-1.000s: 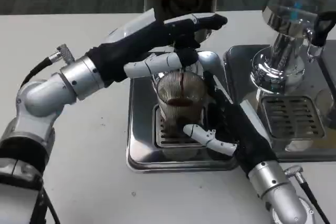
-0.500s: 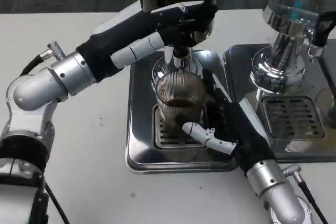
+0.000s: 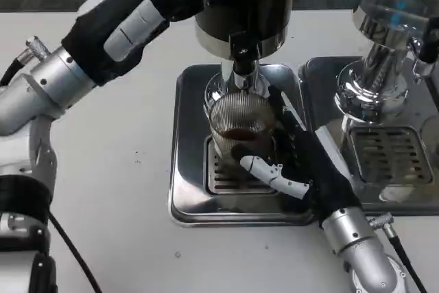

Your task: Grasp the cup under the faucet to collect the drink, then remove the cup.

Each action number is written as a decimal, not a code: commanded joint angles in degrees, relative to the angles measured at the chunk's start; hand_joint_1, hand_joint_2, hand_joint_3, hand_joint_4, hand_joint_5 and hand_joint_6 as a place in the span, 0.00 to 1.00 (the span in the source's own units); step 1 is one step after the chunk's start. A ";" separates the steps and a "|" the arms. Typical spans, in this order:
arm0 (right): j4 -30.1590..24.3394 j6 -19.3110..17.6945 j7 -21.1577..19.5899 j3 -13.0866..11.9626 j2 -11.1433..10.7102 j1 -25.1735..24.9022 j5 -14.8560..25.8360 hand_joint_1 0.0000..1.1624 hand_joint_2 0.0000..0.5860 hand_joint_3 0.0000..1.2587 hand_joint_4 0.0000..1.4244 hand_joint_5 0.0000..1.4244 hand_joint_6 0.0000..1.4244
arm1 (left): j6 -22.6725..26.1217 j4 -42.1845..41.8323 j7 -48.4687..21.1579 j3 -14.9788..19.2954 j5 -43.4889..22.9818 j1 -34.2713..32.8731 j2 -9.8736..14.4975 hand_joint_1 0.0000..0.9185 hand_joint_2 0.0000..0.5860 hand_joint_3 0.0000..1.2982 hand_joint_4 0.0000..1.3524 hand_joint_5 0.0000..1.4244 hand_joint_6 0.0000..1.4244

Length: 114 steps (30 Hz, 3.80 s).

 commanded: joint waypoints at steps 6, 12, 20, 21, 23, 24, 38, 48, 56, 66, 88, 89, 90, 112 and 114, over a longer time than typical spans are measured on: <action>1.00 -0.95 -1.27 0.08 0.26 0.67 -1.19 0.56 0.38 0.00 0.00 0.00 0.06 | 8.92 -10.84 2.08 6.48 -6.65 7.60 1.36 0.00 0.17 0.39 0.42 0.41 0.32; 0.30 -1.18 -2.51 0.69 -0.44 0.75 -3.08 0.56 0.38 0.00 0.00 0.00 0.05 | 7.40 -8.02 4.07 7.12 -3.51 11.81 3.53 0.00 0.16 0.38 0.39 0.39 0.29; 0.66 -0.77 -3.04 1.25 -1.15 0.29 -4.78 0.55 0.38 0.00 0.00 0.00 0.05 | 3.52 -1.48 6.71 6.23 2.08 17.00 4.98 0.00 0.16 0.37 0.37 0.37 0.29; 0.76 -0.69 -3.10 1.26 -1.26 0.23 -4.98 0.55 0.38 0.00 0.00 0.00 0.05 | 3.33 -0.91 7.06 6.22 2.41 17.38 4.91 0.00 0.16 0.37 0.37 0.37 0.29; 0.79 -0.51 -3.49 1.29 -1.30 0.16 -5.42 0.55 0.38 0.00 0.00 0.00 0.05 | 2.97 0.43 7.82 6.12 3.00 17.96 4.99 0.00 0.16 0.36 0.37 0.37 0.29; 0.77 -0.40 -3.69 1.32 -1.29 0.12 -5.61 0.55 0.38 0.00 0.00 0.00 0.05 | 2.81 0.90 8.10 6.08 3.26 18.08 5.01 0.00 0.16 0.36 0.37 0.37 0.29; 1.82 2.91 -9.20 2.63 0.85 -1.54 -9.43 0.57 0.36 0.00 0.00 0.06 0.14 | 1.75 5.42 10.94 5.38 6.22 21.19 5.20 0.00 0.20 0.36 0.37 0.37 0.29; 2.73 6.38 -12.71 4.78 1.33 -3.00 -12.86 0.61 0.34 0.00 0.04 0.16 0.29 | 2.07 5.55 11.61 5.51 6.13 22.00 5.47 0.00 0.21 0.37 0.38 0.36 0.28; 3.38 7.02 -15.06 5.96 1.32 -3.42 -14.07 0.63 0.35 0.14 0.17 0.28 0.43 | 1.94 5.81 11.84 5.81 5.87 22.09 5.62 0.00 0.22 0.37 0.39 0.37 0.28; 3.72 4.01 -25.01 6.79 1.95 -1.72 -17.14 0.67 0.35 0.35 0.39 0.50 0.75 | 1.55 6.19 12.25 5.85 5.96 21.98 5.47 0.00 0.22 0.38 0.39 0.38 0.28; -3.22 -4.80 -42.60 5.74 0.29 6.12 -22.43 0.69 0.32 0.50 0.53 0.67 0.90 | 0.96 6.73 12.22 4.78 6.58 22.25 4.25 0.00 0.25 0.38 0.40 0.39 0.28; -4.58 -4.88 -42.66 5.49 0.03 7.06 -22.47 0.69 0.31 0.50 0.53 0.67 0.90 | 0.89 6.68 12.18 4.70 6.66 22.25 4.18 0.00 0.25 0.38 0.40 0.39 0.28; -5.57 -4.89 -42.65 5.30 -0.12 7.74 -22.50 0.70 0.31 0.50 0.53 0.67 0.91 | 0.77 6.61 12.12 4.56 6.80 22.26 4.06 0.00 0.25 0.38 0.40 0.39 0.28; -34.66 -3.51 -33.40 1.18 -4.52 29.11 -22.01 0.79 0.22 0.54 0.54 0.69 0.95 | -13.80 -2.60 11.38 -1.95 11.93 24.62 6.67 0.00 0.21 0.21 0.12 0.11 0.15; -36.41 -3.50 -32.25 0.88 -4.54 30.41 -21.90 0.79 0.21 0.54 0.54 0.69 0.95 | -15.56 -4.82 11.18 -2.69 11.93 25.68 7.48 0.00 0.21 0.19 0.11 0.10 0.14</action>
